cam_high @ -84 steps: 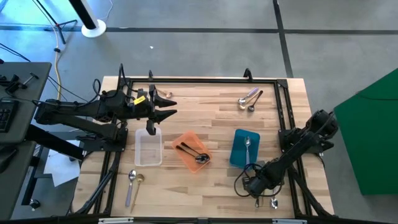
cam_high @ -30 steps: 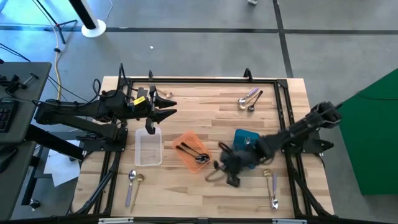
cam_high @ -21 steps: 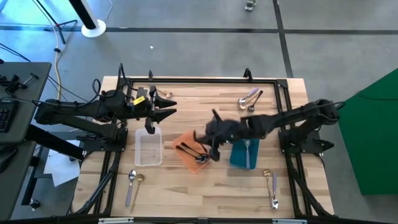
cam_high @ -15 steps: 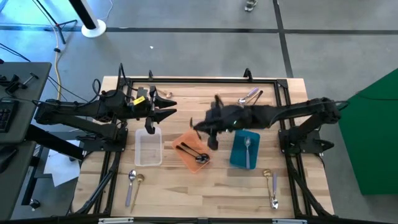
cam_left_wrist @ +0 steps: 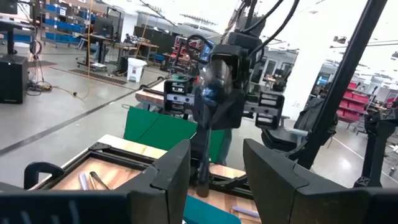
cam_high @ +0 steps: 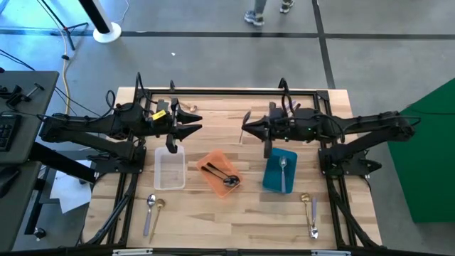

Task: Sort silverware by color (type)
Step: Put the bottom black spoon into the orange bin

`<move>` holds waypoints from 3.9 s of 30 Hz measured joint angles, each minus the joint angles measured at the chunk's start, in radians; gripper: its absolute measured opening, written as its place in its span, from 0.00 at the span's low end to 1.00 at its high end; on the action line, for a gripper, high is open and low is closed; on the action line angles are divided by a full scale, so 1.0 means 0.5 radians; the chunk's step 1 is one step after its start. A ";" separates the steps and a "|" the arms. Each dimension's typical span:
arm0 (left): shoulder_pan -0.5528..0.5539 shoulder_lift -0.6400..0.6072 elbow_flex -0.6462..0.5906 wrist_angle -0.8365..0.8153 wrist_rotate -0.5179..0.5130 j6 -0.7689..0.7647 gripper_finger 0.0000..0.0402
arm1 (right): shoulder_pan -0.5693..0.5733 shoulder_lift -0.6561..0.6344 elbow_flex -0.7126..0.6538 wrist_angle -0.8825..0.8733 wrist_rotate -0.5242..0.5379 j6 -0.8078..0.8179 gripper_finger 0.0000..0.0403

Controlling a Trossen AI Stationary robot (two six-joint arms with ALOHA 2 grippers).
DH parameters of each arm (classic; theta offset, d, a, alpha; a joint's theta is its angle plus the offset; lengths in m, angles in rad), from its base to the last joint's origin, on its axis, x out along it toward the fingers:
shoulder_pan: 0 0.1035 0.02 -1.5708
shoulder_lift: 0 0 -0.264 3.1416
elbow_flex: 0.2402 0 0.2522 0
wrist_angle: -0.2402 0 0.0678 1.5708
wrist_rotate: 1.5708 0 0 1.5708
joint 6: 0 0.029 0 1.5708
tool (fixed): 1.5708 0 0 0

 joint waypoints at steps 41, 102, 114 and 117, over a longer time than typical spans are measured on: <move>0.000 0.133 0.000 -0.002 -0.001 0.107 0.34 | 0.000 0.025 0.008 0.101 -0.124 -0.102 0.00; 0.013 0.105 0.001 0.412 -0.145 0.528 0.34 | 0.097 1.059 0.760 -0.721 -0.301 0.600 0.00; 0.013 0.101 0.001 0.404 -0.144 0.528 0.34 | 0.097 1.322 0.847 -0.994 -0.276 1.097 0.00; 0.013 0.101 0.001 0.403 -0.144 0.528 0.34 | 0.108 1.406 0.847 -0.980 -0.327 1.162 0.00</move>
